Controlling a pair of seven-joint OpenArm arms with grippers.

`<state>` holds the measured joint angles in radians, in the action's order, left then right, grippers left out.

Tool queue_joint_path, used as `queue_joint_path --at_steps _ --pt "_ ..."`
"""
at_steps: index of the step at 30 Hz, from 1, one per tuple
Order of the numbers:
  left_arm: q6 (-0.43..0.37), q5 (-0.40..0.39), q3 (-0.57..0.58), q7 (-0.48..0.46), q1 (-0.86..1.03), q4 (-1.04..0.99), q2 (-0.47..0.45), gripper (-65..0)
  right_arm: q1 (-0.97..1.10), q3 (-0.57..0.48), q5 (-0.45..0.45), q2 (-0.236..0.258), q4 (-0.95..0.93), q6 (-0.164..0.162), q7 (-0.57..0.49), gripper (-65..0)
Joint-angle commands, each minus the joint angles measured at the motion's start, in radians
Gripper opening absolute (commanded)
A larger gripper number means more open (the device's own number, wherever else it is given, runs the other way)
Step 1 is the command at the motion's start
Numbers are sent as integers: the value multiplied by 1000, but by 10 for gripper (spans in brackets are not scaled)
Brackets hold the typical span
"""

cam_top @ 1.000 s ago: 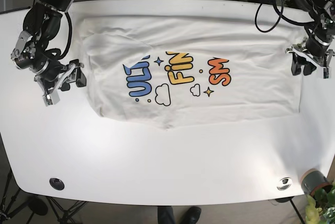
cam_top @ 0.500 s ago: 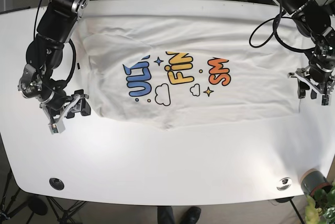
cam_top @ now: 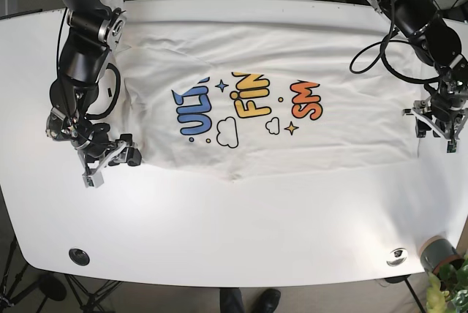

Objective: Fold the T-shirt properly
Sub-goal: 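Move both grippers to the shirt's sides at mid-body and grasp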

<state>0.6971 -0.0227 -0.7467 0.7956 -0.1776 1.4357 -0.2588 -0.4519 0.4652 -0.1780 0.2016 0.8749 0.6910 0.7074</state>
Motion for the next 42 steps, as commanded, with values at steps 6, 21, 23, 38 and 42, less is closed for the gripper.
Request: queue_joint_path --at_steps 6,21,23,38,42 --pt "1 -16 5 -32 -35 -63 -38 -396 -11 -55 -25 -27 16 7 -33 -292" --pt "-230 -16 132 -199 -173 -382 -126 -204 6 -92 -19 -55 16 7 -99 -620" --pt "-287 -16 143 -236 -196 -433 -126 -193 6 -92 -19 -55 13 7 -98 -640" --pt "-339 -16 249 -430 -383 -837 -164 -178 12 -92 -28 -58 16 7 -98 -650" --pt "-374 -16 275 -465 -409 -918 -182 -175 12 -87 -28 -58 16 7 -98 -650"
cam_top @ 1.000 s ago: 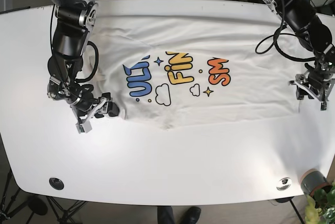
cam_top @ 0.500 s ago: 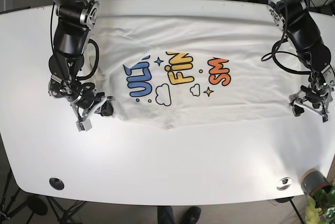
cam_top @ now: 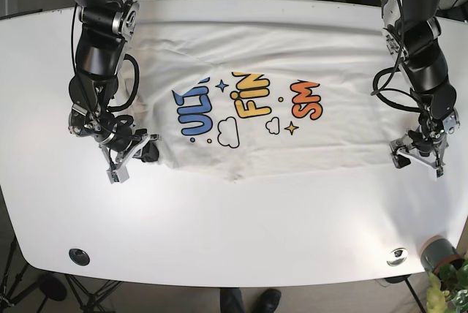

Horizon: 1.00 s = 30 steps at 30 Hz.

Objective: Fold the T-shirt properly
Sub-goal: 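Move both grippers to the shirt's sides at mid-body and grasp, then lift the printed half with both grippers and fold it over the other half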

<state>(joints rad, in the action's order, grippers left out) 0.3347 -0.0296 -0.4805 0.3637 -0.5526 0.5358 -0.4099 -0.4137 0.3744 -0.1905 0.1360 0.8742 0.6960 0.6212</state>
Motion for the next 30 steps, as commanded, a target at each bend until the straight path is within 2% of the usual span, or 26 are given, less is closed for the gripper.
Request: queue_joint_path --at_steps 1,11,13,16,18,20,22,25,30 --pt "-12 -10 13 -44 -44 -41 -31 -175 -26 4 -16 9 17 2 -11 -650" --pt "-9 -8 19 -50 -54 -90 -40 -179 -26 4 -16 9 18 2 -11 -650" --pt "-9 -8 19 -50 -53 -90 -37 -197 -26 4 -16 9 18 2 -11 -650" --pt "-7 -8 32 -51 -53 -90 -36 -317 -26 4 -16 7 18 2 -11 -650" --pt "-7 -10 47 -55 -53 -89 -34 -464 -26 4 -16 7 18 2 -11 -650" --pt "-7 -10 58 -55 -53 -89 -34 -565 -26 4 -16 7 18 2 -13 -650" --pt "-7 -10 68 -55 -53 -84 -34 -636 -26 4 -16 9 18 2 -13 -650" --pt "4 -13 73 -56 -53 -73 -34 -650 -27 4 -14 9 20 2 -13 -650" --pt "96 -13 72 -62 18 120 -19 -650 -26 2 -10 12 76 2 -10 -650"
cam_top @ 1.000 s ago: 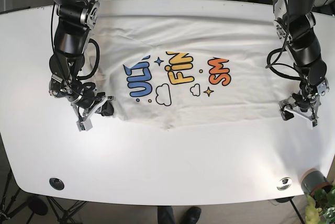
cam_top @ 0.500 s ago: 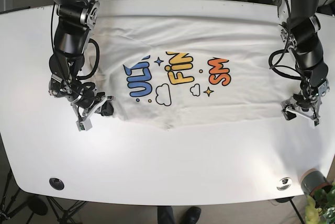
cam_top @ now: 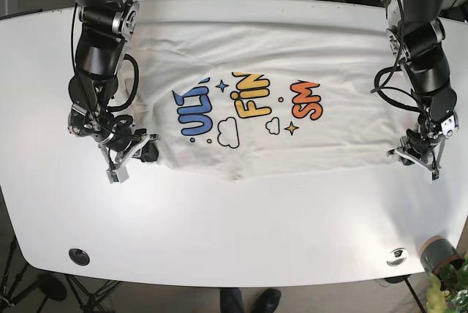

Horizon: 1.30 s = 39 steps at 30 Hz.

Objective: Fold the T-shirt properly
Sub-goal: 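Lift the printed half with both grippers and fold it over the other half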

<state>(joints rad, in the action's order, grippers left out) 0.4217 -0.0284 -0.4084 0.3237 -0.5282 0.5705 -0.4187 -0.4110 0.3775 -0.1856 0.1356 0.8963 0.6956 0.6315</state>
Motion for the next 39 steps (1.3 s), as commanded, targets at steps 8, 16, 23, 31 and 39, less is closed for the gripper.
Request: queue_joint_path --at_steps 8,16,23,31,39 --pt "13 -20 -4 74 75 345 22 -650 28 -4 -12 14 226 3 18 -650" --pt "13 -132 -67 245 150 578 53 -650 94 1 -13 14 458 3 116 -650" --pt "13 -233 -70 349 204 730 50 -650 159 2 -16 14 666 3 209 -650" --pt "13 -250 -71 355 256 788 47 -650 240 42 -22 14 814 3 219 -650" --pt "15 -250 -145 357 331 850 47 -650 363 88 -22 14 935 3 219 -650"
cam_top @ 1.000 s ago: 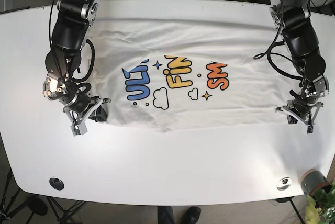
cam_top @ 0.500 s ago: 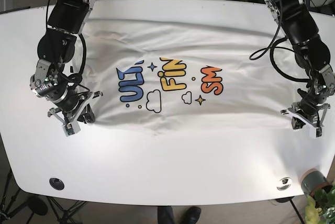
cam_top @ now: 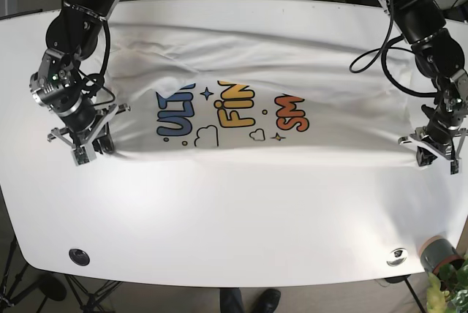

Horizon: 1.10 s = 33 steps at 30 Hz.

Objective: Fold the T-shirt properly
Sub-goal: 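Lift the printed half with both grippers and fold it over the other half, then release the fold and move the right gripper to the strip's end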

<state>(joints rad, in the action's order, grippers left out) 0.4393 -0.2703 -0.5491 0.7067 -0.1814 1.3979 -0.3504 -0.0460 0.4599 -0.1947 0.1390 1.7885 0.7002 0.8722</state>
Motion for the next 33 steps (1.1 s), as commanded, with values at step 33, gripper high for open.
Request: queue_joint_path --at_steps 33 --pt "-3 -1 -65 -26 311 107 -22 -524 351 101 -108 -32 118 -2 -23 -520"
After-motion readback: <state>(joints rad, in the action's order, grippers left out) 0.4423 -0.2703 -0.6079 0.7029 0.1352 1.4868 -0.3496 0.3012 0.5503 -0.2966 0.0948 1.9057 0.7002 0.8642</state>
